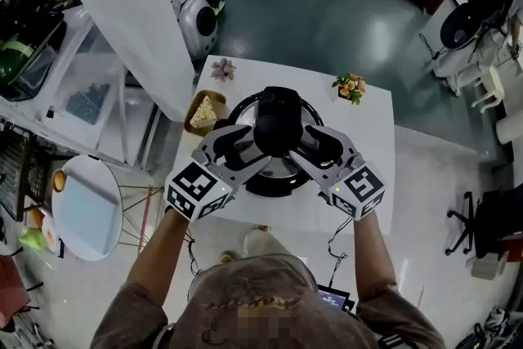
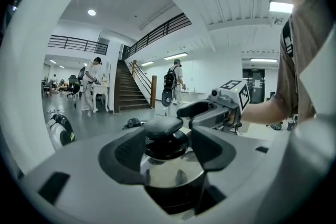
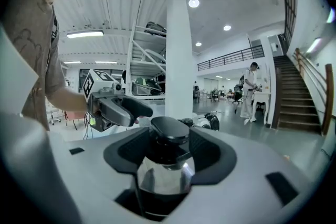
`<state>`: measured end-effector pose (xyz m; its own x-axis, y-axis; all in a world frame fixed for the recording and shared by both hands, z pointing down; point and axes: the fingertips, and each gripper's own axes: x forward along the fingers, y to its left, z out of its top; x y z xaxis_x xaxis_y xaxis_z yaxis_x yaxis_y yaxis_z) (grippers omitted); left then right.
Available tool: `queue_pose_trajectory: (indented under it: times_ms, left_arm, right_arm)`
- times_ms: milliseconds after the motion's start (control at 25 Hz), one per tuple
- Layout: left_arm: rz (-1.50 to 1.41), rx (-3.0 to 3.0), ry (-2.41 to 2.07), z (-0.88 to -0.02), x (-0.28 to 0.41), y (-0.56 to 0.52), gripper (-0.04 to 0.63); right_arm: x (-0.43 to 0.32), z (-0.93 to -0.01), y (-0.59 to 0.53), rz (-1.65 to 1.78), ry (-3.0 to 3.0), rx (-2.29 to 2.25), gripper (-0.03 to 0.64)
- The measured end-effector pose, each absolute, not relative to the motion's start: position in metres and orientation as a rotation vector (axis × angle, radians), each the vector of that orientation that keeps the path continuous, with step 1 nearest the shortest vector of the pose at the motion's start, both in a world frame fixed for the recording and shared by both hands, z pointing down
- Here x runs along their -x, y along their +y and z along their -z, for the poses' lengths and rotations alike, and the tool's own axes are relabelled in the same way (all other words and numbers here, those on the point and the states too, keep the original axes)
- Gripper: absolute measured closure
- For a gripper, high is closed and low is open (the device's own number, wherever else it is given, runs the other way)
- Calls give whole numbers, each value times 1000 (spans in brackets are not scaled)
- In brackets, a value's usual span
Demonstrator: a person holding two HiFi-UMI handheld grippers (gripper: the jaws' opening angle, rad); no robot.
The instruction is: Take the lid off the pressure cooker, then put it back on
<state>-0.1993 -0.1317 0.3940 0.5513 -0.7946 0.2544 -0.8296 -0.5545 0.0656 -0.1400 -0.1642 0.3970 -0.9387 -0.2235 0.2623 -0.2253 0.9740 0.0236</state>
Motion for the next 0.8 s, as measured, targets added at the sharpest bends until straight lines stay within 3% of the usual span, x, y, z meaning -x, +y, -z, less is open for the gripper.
queue_pose_trajectory:
  times_ms: [800]
  left_arm:
    - [-170,-2686,-1355,-375,210,73,322]
  right_arm:
    - [123,-372,51,-43,-2863,-615,391]
